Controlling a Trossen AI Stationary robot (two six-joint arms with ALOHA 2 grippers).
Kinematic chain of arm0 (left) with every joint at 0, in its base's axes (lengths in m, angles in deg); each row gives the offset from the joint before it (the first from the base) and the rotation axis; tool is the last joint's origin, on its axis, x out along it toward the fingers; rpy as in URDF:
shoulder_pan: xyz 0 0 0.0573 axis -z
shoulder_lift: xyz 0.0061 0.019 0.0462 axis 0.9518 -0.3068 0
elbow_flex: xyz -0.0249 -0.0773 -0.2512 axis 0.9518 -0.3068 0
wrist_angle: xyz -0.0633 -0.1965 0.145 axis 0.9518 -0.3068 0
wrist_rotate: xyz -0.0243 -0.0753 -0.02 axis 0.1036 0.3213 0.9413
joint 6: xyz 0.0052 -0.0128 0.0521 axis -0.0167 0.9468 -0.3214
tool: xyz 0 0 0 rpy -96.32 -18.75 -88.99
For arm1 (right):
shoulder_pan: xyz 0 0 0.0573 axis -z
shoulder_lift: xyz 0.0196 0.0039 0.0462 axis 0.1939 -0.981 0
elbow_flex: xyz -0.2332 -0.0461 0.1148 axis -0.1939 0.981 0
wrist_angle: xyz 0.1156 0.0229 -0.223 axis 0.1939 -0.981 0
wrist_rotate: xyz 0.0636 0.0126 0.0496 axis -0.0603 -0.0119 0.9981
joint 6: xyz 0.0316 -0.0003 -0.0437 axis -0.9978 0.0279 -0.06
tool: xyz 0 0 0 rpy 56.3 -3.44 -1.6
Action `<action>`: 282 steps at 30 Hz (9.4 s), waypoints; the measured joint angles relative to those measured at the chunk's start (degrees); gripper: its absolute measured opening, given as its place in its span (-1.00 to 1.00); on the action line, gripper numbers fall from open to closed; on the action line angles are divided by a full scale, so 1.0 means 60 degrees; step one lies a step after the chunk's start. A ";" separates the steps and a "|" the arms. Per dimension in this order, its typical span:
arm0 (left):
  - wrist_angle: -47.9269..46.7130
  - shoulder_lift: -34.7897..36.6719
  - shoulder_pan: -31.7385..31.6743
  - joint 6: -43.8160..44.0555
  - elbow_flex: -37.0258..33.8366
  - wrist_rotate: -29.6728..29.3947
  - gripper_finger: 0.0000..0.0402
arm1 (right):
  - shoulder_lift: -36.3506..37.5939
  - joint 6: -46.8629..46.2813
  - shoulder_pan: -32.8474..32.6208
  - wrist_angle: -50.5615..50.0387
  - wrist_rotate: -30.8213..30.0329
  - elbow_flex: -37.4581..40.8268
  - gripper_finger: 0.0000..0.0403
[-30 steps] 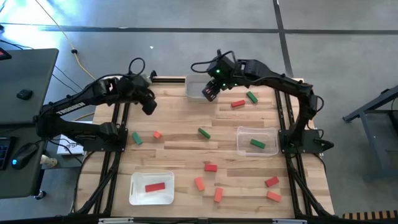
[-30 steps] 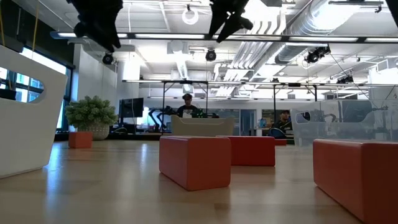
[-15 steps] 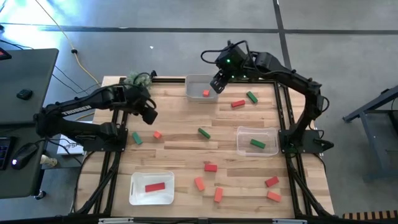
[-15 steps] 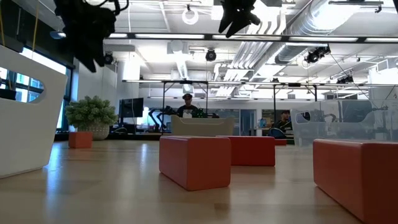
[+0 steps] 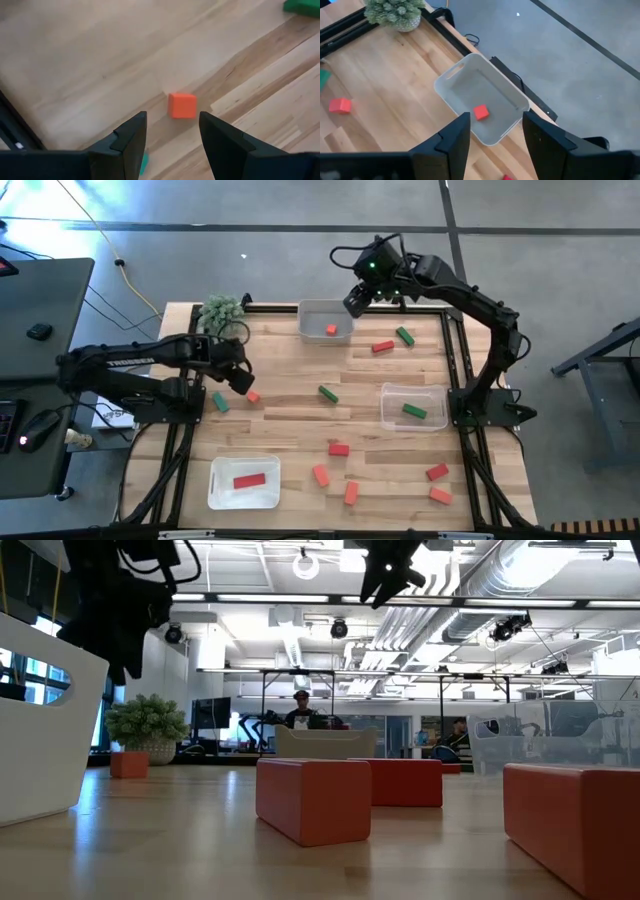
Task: Sort & place blocks by color
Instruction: Put the light green wooden block into the transparent bin
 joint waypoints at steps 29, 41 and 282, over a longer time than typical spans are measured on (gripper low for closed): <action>-0.0567 0.0000 0.2032 0.1621 -0.0690 0.0792 -0.15 | -0.0004 0.0622 0.0083 0.0004 0.0880 0.0000 -0.16; -0.1257 -0.0053 0.2289 0.6826 -0.0859 0.0986 -0.15 | -0.0004 0.0637 0.0072 -0.0066 0.0915 0.0000 -0.16; 1.0570 -0.2186 -0.0614 -0.4128 0.2439 0.0681 -0.64 | -0.0790 0.0619 -0.3502 0.2583 -0.1851 0.0007 -0.60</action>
